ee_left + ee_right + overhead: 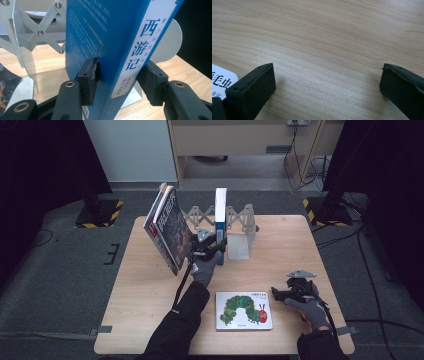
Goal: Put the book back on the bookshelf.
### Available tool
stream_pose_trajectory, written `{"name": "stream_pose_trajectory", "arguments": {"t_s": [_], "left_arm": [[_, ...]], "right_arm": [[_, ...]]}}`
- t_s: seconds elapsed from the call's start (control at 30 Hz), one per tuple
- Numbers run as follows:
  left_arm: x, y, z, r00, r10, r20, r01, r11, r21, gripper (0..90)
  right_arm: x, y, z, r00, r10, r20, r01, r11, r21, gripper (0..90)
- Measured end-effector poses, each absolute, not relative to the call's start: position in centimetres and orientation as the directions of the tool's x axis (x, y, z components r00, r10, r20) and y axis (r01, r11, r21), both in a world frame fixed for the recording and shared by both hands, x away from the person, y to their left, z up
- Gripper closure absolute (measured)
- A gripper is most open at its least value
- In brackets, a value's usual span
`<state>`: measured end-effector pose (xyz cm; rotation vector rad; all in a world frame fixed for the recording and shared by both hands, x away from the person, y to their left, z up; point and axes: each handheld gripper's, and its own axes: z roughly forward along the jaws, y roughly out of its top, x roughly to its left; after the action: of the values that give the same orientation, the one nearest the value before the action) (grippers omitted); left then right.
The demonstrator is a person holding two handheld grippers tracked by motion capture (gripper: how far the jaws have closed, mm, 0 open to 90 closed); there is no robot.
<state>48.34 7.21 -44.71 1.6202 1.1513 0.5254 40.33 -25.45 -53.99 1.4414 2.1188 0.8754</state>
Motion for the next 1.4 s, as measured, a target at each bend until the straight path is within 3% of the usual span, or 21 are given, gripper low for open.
{"name": "stream_pose_trajectory", "arguments": {"t_s": [0.37, 0.9, 1.2, 1.4], "left_arm": [[47.6, 7.9, -45.1, 0.469, 0.855, -0.22, 0.423, 0.0, 0.906, 53.7], [48.0, 7.6, -45.0, 0.47, 0.85, -0.238, 0.447, 0.004, 0.895, 51.7], [47.4, 8.3, -44.3, 0.498, 0.838, -0.224, 0.446, -0.026, 0.895, 50.1], [45.7, 9.5, -43.6, 0.525, 0.828, -0.2, 0.442, -0.064, 0.895, 46.7]], "right_arm": [[40.3, -25.4, -54.0, -0.365, 0.931, 0.0, 0.66, 0.259, 0.706, 0.5], [40.4, -25.2, -53.9, -0.357, 0.934, 0.001, 0.671, 0.255, 0.697, 1.1], [40.4, -25.3, -53.2, -0.339, 0.941, -0.013, 0.687, 0.257, 0.68, 11.0], [40.3, -25.5, -52.3, -0.309, 0.951, 0.024, 0.699, 0.209, 0.684, 11.7]]}}
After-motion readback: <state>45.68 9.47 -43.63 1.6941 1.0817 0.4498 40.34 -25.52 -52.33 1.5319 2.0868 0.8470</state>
